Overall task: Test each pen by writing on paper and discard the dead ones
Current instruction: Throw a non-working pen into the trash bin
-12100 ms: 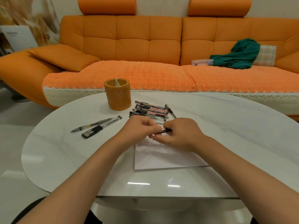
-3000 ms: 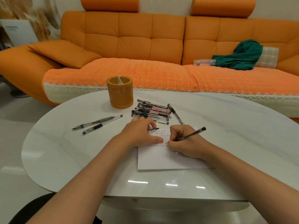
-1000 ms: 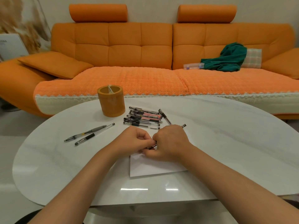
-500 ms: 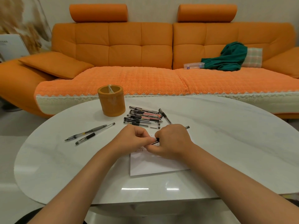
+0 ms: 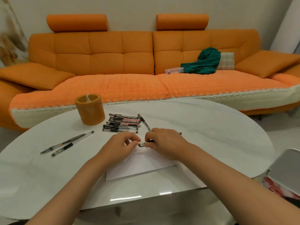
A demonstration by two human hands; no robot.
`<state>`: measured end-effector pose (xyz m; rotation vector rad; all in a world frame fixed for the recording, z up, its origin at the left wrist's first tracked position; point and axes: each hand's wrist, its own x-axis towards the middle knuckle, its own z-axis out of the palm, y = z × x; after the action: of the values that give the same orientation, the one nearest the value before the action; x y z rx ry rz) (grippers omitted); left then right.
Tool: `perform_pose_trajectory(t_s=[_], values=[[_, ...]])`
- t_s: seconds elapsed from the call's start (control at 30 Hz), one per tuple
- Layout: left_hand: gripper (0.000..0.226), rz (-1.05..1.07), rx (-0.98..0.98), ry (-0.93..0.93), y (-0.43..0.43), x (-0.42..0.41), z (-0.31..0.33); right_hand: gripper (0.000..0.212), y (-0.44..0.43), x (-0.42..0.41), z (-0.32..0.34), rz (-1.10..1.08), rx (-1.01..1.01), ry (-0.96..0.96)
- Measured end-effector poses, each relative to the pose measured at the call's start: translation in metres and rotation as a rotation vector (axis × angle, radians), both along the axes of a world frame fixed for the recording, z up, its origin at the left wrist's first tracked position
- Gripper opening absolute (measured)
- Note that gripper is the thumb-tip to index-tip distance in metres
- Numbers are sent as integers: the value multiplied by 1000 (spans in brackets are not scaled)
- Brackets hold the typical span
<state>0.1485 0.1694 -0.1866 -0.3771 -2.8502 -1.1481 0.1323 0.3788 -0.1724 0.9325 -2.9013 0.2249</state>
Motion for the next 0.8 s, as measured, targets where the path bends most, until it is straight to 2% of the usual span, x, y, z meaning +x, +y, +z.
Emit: perform_pose_trajectory(t_s=[0.13,0.23,0.4,0.6,0.73,0.8], values=[[17,-79,-46,85,51,-6,4,19,60,13,13,-110,-110,-48],[16,-168,-40,118,110,-13,12,18,115,25,23,-250,-193,-5],[23,-324,-86,132,216,-23,15,16,207,48,25,-529,-219,93],[34,-420,-236,138,310,-21,3,10,295,69,-4,-831,-519,106],[46,-415,-291,145,346,-19,-14,12,338,82,-35,-1024,-589,141],[47,-405,-339,162,358,-19,-21,13,353,88,-52,-1119,-582,64]])
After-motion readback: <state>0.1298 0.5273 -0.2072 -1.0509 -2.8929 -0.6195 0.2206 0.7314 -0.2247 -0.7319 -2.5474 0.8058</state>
